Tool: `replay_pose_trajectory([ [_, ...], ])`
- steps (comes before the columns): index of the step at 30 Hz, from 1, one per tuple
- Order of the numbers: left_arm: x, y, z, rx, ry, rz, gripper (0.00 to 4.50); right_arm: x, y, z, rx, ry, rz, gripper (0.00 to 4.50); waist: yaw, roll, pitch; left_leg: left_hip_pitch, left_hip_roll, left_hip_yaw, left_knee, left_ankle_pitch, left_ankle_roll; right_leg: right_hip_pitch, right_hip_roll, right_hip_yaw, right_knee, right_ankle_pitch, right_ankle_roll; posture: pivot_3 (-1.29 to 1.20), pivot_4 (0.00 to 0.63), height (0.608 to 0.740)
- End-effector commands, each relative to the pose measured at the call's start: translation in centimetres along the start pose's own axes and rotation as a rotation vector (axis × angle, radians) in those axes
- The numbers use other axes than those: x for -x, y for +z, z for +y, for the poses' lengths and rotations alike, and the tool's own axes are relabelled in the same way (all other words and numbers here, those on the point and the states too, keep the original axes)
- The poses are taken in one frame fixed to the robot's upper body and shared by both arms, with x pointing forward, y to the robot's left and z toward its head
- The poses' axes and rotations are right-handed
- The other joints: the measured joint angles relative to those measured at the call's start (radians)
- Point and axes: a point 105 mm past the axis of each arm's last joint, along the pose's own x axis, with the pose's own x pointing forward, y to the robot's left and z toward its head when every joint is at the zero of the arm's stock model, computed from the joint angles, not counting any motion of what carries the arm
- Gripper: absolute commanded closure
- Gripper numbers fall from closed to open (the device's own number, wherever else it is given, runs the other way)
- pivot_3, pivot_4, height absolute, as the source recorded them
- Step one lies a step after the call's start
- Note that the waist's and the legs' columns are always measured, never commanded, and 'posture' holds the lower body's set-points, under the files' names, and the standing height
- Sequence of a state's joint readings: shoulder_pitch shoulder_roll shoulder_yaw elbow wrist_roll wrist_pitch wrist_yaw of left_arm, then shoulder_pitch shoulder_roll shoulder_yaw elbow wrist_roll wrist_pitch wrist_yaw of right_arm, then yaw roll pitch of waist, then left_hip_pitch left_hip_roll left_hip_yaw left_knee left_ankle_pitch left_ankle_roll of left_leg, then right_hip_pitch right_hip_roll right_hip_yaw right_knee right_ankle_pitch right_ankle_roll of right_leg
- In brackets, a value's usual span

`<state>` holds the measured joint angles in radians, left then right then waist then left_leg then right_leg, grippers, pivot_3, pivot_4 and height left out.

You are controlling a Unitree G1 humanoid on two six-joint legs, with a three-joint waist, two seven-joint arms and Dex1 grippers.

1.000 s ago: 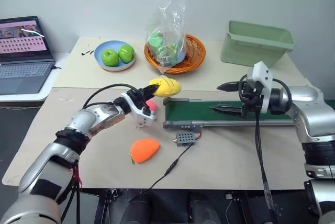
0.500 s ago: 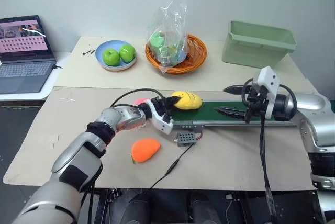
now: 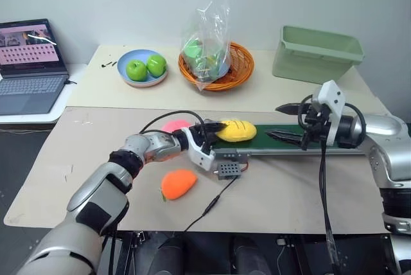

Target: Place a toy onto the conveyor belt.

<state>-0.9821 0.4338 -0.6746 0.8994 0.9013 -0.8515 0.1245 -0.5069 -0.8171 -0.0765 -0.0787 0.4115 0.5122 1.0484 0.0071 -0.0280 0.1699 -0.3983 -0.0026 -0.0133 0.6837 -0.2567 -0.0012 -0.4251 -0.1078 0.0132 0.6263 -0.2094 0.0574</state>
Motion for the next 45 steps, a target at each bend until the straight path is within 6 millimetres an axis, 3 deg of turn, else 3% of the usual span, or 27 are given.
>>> replay_pose_trajectory([
  [1, 0.5, -1.1, 3.4, 0.112, 0.021, 0.044, 0.40, 0.6, 1.5, -0.5, 0.052, -0.010, -0.021, 0.00, -0.003, 0.000, 0.000, 0.000, 0.000, 0.000, 0.000, 0.000, 0.000, 0.000, 0.000, 0.000, 0.000, 0.000, 0.000, 0.00, 0.150, 0.740],
  [2, 0.6, -0.9, 4.1, 0.166, 0.014, 0.041, 0.07, 0.7, 1.5, -0.5, 0.054, -0.011, -0.021, 0.00, -0.005, 0.000, 0.000, 0.000, 0.000, 0.000, 0.000, 0.000, 0.000, 0.000, 0.000, 0.000, 0.000, 0.000, 0.000, 0.00, 0.150, 0.740],
  [6, 1.6, -0.4, 5.7, 0.430, -0.015, 0.055, 0.03, 0.7, 1.5, -0.7, 0.059, -0.014, -0.019, 0.00, -0.012, 0.000, 0.000, 0.000, 0.000, 0.000, 0.000, 0.000, 0.000, 0.000, 0.000, 0.000, 0.001, 0.000, 0.000, 0.00, 0.150, 0.740],
  [9, 3.8, -0.8, 5.6, 0.805, -0.064, 0.106, 0.03, 0.6, 1.6, -0.7, 0.065, -0.011, -0.020, 0.00, -0.021, 0.000, 0.000, -0.001, 0.000, -0.001, 0.001, 0.000, 0.001, 0.000, 0.000, 0.001, 0.002, 0.000, 0.000, 0.00, 0.150, 0.740],
  [11, 5.8, 0.0, 5.9, 1.087, -0.073, 0.044, 0.03, 0.5, 1.8, -0.8, 0.073, -0.005, -0.024, 0.00, -0.029, 0.000, 0.000, 0.000, 0.001, -0.001, 0.001, 0.000, 0.001, 0.000, 0.000, 0.001, 0.003, 0.000, 0.000, 0.00, 0.150, 0.740],
  [13, 7.6, 0.4, 5.9, 1.212, -0.090, 0.028, 0.03, 0.4, 2.1, -0.8, 0.083, 0.002, -0.029, 0.00, -0.036, 0.000, 0.000, 0.001, 0.001, -0.002, 0.001, 0.000, 0.001, 0.000, 0.001, 0.001, 0.004, 0.000, 0.000, 0.00, 0.150, 0.740],
  [15, 9.2, -0.5, 5.6, 1.204, -0.083, 0.109, 0.03, 0.2, 2.4, -0.7, 0.095, 0.020, -0.031, 0.00, -0.039, 0.000, 0.000, 0.001, 0.001, -0.003, 0.001, 0.000, 0.001, 0.000, 0.001, 0.001, 0.003, 0.000, 0.000, 0.00, 0.150, 0.740],
  [17, 10.8, -1.3, 6.8, 1.242, -0.004, 0.117, 0.03, 0.0, 2.7, -0.3, 0.122, 0.068, -0.026, 0.00, -0.039, 0.000, 0.000, 0.002, 0.001, -0.003, 0.001, 0.000, 0.001, 0.001, 0.001, 0.001, 0.001, 0.000, 0.000, 0.00, 0.150, 0.740],
  [22, 12.5, -2.1, 8.6, 1.318, 0.154, 0.093, 0.03, -0.6, 4.0, -0.1, 0.134, 0.131, -0.059, 0.00, -0.033, 0.000, 0.000, 0.003, 0.001, -0.003, 0.002, 0.000, 0.001, 0.002, 0.001, 0.001, 0.000, 0.000, 0.000, 0.00, 0.150, 0.740],
  [32, 13.2, 1.1, 8.9, 1.457, 0.179, -0.038, 0.03, -1.8, 4.4, 0.2, 0.133, 0.202, -0.080, 0.00, -0.023, 0.000, 0.000, 0.002, 0.001, -0.003, 0.002, 0.000, 0.001, 0.001, 0.001, 0.001, 0.001, 0.000, 0.000, 0.00, 0.150, 0.740],
  [45, 12.0, 1.2, 9.6, 1.485, 0.187, -0.090, 0.03, -2.0, 5.0, -0.2, 0.148, 0.204, -0.097, 0.00, -0.021, 0.000, 0.000, 0.003, 0.001, -0.002, 0.002, 0.000, 0.001, 0.002, 0.001, 0.001, 0.000, 0.000, 0.000, 0.00, 0.150, 0.740],
])
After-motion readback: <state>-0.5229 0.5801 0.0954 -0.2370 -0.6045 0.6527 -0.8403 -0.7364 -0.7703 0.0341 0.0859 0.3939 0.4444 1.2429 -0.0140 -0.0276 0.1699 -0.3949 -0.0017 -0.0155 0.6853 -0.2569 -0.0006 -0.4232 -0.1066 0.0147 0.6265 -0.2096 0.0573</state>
